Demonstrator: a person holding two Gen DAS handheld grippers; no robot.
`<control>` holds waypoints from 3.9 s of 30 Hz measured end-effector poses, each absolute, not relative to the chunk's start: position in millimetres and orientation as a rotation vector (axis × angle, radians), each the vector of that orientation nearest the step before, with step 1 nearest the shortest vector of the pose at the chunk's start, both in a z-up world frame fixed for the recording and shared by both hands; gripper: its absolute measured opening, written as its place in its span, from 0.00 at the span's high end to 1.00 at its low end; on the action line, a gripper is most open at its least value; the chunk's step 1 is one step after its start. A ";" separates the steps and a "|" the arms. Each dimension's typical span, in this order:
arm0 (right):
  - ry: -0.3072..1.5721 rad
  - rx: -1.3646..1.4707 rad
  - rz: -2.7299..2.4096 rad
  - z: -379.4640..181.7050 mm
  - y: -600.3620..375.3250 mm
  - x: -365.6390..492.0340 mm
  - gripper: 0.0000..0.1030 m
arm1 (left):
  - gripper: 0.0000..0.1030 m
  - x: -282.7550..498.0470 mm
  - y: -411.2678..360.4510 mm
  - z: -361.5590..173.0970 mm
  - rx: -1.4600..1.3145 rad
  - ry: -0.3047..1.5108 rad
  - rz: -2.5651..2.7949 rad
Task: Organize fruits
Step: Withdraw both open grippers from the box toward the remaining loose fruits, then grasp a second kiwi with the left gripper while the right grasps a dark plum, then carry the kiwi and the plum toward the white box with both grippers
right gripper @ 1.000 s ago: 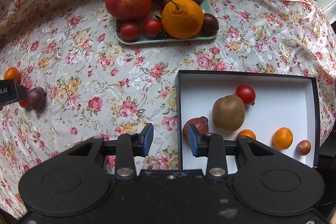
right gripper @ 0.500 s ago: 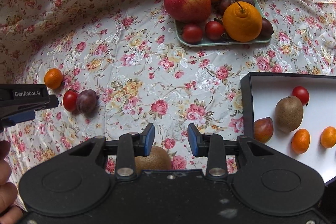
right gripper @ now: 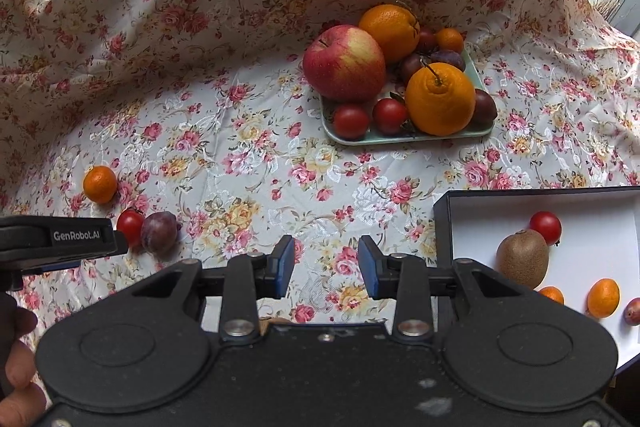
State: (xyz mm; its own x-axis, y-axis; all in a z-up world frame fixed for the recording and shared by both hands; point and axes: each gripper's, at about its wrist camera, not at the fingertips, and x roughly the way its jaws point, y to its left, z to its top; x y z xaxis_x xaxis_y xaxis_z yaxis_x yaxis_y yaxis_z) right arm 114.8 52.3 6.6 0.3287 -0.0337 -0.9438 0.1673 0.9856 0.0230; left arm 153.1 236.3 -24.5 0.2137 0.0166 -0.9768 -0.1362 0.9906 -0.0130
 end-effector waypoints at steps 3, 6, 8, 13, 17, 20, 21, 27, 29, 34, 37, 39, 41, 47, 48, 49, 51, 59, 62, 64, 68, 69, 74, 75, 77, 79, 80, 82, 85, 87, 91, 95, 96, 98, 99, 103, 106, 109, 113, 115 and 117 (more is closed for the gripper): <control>1.286 0.109 -0.064 8.8 54.5 116.8 0.64 | 0.42 147.9 231.5 -24.1 -0.082 1.352 0.096; 1.312 0.104 -0.058 9.7 54.6 117.5 0.64 | 0.42 139.8 225.9 -22.6 -0.063 1.352 0.085; 1.316 0.125 -0.037 10.5 50.2 117.8 0.64 | 0.42 132.6 221.6 -21.9 -0.060 1.354 0.070; 1.329 0.219 -0.052 15.7 30.6 120.1 0.64 | 0.42 113.1 201.4 -21.8 -0.043 1.360 0.028; 1.326 0.223 -0.059 20.8 21.9 120.0 0.64 | 0.42 92.7 179.0 -22.9 -0.024 1.364 -0.029; 1.319 0.224 -0.077 23.1 15.9 117.6 0.64 | 0.42 83.5 163.3 -22.6 -0.039 1.371 -0.094; 1.314 0.235 -0.081 23.9 13.2 116.7 0.64 | 0.42 81.7 158.7 -22.8 -0.042 1.374 -0.111; 1.277 0.298 -0.173 28.1 -12.2 110.3 0.64 | 0.42 73.1 124.7 -26.0 -0.002 1.374 -0.193; 1.286 0.295 -0.189 28.1 -20.8 110.3 0.64 | 0.42 71.2 116.2 -31.1 0.011 1.389 -0.204; 1.278 0.272 -0.212 30.6 -33.9 109.6 0.64 | 0.42 69.2 103.1 -45.9 0.047 1.425 -0.181; 1.272 0.277 -0.202 32.5 -35.8 109.0 0.64 | 0.38 68.7 98.8 -52.2 0.088 1.418 -0.158; 1.272 0.286 -0.193 31.9 -34.9 109.7 0.64 | 0.38 71.5 100.4 -59.9 0.091 1.434 -0.133; 1.275 0.289 -0.181 31.0 -33.1 111.1 0.64 | 0.38 74.6 105.4 -66.9 0.066 1.457 -0.120; 1.304 0.299 -0.206 22.0 -23.7 117.0 0.65 | 0.44 81.4 128.4 -70.4 -0.071 1.469 -0.085; 1.306 0.311 -0.197 20.9 -21.1 117.9 0.65 | 0.44 81.9 133.0 -68.2 -0.062 1.457 -0.059; 1.305 0.324 -0.188 20.1 -17.9 118.9 0.65 | 0.44 82.6 138.2 -65.4 -0.050 1.439 -0.030; 1.302 0.334 -0.174 18.6 -9.7 121.6 0.65 | 0.44 86.2 152.2 -59.4 -0.040 1.408 0.031; 1.292 0.342 -0.113 5.6 37.8 137.2 0.65 | 0.44 105.6 236.7 -47.0 -0.149 1.364 0.229; 1.266 0.423 -0.141 -1.8 54.1 139.3 0.65 | 0.44 109.8 262.6 -48.9 -0.172 1.362 0.285; 1.253 0.491 -0.157 -9.1 65.7 140.0 0.65 | 0.44 110.7 280.2 -50.6 -0.198 1.368 0.305; 1.262 0.599 -0.149 -25.0 87.9 146.1 0.65 | 0.44 110.0 304.4 -56.0 -0.229 1.381 0.312; 1.272 0.606 -0.143 -29.1 95.0 148.8 0.65 | 0.44 109.6 308.5 -57.4 -0.232 1.383 0.314; 1.260 0.536 -0.139 -42.8 128.5 157.1 0.67 | 0.44 107.8 327.3 -61.9 -0.250 1.393 0.306; 1.250 0.525 -0.146 -44.2 132.7 157.1 0.67 | 0.44 107.4 329.5 -62.1 -0.251 1.393 0.304; 1.234 0.517 -0.153 -46.9 140.0 158.0 0.68 | 0.44 106.0 335.2 -60.8 -0.247 1.390 0.302; 1.233 0.514 -0.149 -50.4 145.6 160.0 0.68 | 0.44 105.8 338.4 -60.1 -0.245 1.385 0.296; 1.237 0.511 -0.147 -52.7 148.2 161.3 0.68 | 0.44 106.0 340.2 -59.6 -0.244 1.382 0.293; 1.245 0.500 -0.152 -57.5 152.0 162.8 0.67 | 0.44 105.5 343.2 -58.0 -0.245 1.376 0.292; 1.268 0.480 -0.166 -66.9 158.9 165.8 0.67 | 0.44 105.3 346.5 -56.5 -0.248 1.369 0.287; 1.275 0.489 -0.163 -73.1 161.7 167.6 0.67 | 0.44 104.7 348.3 -56.1 -0.251 1.368 0.284; 1.261 0.467 -0.175 -76.4 168.2 171.3 0.65 | 0.44 105.1 351.6 -58.3 -0.258 1.371 0.282; 1.265 0.442 -0.186 -80.7 172.2 176.2 0.65 | 0.44 104.9 354.7 -59.3 -0.266 1.373 0.284; 1.269 0.443 -0.193 -82.2 172.2 176.9 0.65 | 0.44 104.9 355.6 -59.4 -0.268 1.373 0.284; 1.287 0.447 -0.204 -86.3 172.5 178.3 0.64 | 0.44 104.7 356.8 -59.2 -0.271 1.372 0.286; 1.306 0.447 -0.205 -89.5 172.8 179.1 0.64 | 0.44 104.7 357.1 -58.8 -0.271 1.371 0.287; 1.305 0.406 -0.202 -89.6 178.7 177.9 0.65 | 0.44 104.5 357.1 -56.2 -0.276 1.368 0.288; 1.311 0.353 -0.186 -88.0 183.5 175.7 0.66 | 0.44 103.8 355.5 -53.3 -0.271 1.364 0.286; 1.336 0.335 -0.187 -85.3 182.5 172.2 0.66 | 0.44 103.7 352.3 -51.5 -0.262 1.363 0.288; 1.386 0.329 -0.178 -83.0 174.7 165.6 0.66 | 0.44 104.3 346.9 -50.1 -0.265 1.365 0.279; 1.418 0.323 -0.173 -83.4 169.5 160.1 0.66 | 0.44 105.5 342.6 -48.4 -0.261 1.363 0.273; 1.449 0.334 -0.167 -83.4 162.0 154.2 0.67 | 0.44 106.7 337.3 -45.9 -0.258 1.361 0.267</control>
State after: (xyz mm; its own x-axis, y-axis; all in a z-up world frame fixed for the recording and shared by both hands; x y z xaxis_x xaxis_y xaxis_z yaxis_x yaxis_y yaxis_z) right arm 154.2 162.0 -83.4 0.1208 0.0886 -0.9887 0.3113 0.9424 0.1225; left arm 106.7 337.3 -45.9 0.1875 0.0383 -0.9815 -0.3352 0.9417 -0.0273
